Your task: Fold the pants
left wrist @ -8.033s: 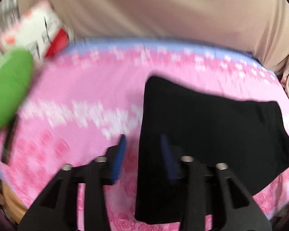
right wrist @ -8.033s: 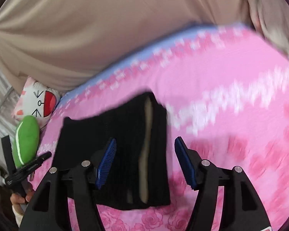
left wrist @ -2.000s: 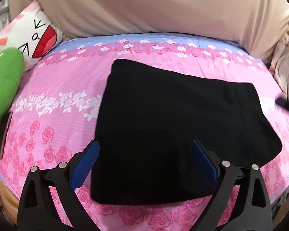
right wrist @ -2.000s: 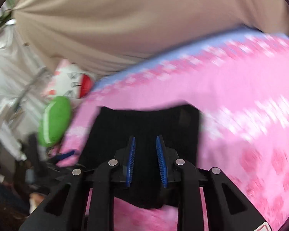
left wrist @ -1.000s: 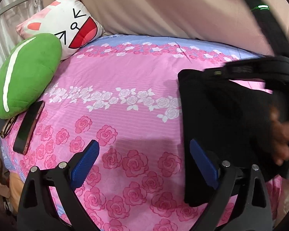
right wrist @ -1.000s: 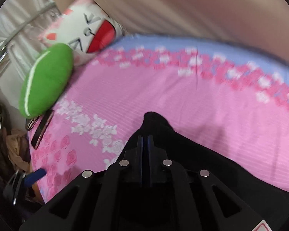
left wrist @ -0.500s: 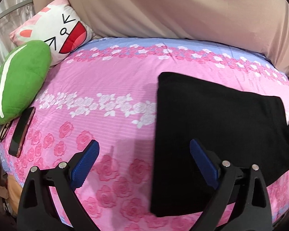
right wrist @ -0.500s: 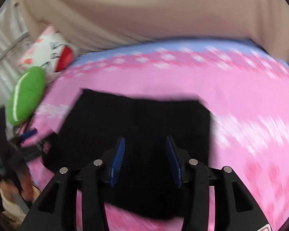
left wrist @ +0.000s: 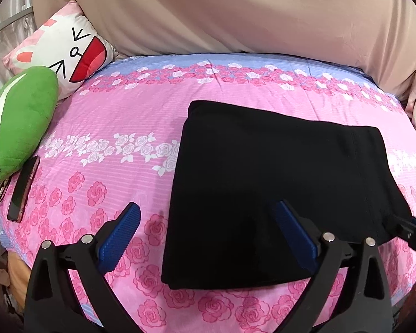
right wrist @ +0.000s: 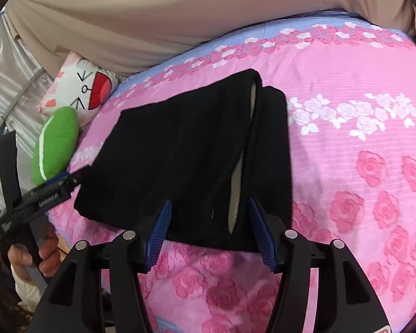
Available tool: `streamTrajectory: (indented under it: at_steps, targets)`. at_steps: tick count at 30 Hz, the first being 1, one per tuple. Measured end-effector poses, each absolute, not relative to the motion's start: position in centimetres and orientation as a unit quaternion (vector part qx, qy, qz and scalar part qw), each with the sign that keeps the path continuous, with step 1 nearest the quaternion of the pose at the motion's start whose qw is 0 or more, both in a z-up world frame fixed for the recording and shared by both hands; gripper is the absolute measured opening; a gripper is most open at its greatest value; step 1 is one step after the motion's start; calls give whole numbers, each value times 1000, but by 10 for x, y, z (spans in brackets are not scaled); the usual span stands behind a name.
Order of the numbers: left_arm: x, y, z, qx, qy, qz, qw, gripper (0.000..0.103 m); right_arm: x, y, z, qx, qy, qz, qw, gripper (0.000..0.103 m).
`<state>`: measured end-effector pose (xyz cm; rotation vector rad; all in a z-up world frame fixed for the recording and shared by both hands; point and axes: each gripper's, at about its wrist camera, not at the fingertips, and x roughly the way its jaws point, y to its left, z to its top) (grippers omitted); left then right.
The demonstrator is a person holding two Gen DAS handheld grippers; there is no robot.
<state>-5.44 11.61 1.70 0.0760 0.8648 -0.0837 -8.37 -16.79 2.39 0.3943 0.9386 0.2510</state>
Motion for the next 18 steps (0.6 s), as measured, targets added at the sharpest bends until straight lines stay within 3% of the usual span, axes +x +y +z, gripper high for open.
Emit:
streamTrajectory:
  at_steps: [1, 2, 8, 14, 16, 18]
  targets:
    - [-55, 116, 16, 38, 420, -40, 906, 96, -81, -167, 22, 188, 447, 119, 866, 42]
    - [-55, 115, 16, 39, 421, -40, 905, 96, -79, -164, 22, 178, 444, 118, 870, 21]
    - [-59, 113, 15, 47, 422, -40, 905, 96, -97, -168, 68, 150, 394, 119, 899, 16]
    - [-54, 108, 3, 48, 437, -45, 897, 96, -88, -182, 16, 162, 433, 85, 883, 23]
    - [-54, 112, 1, 37, 445, -53, 893, 96, -91, -188, 25, 187, 431, 85, 879, 34]
    - [-54, 122, 1, 2, 454, -81, 887, 96, -97, -198, 40, 194, 414, 61, 887, 55]
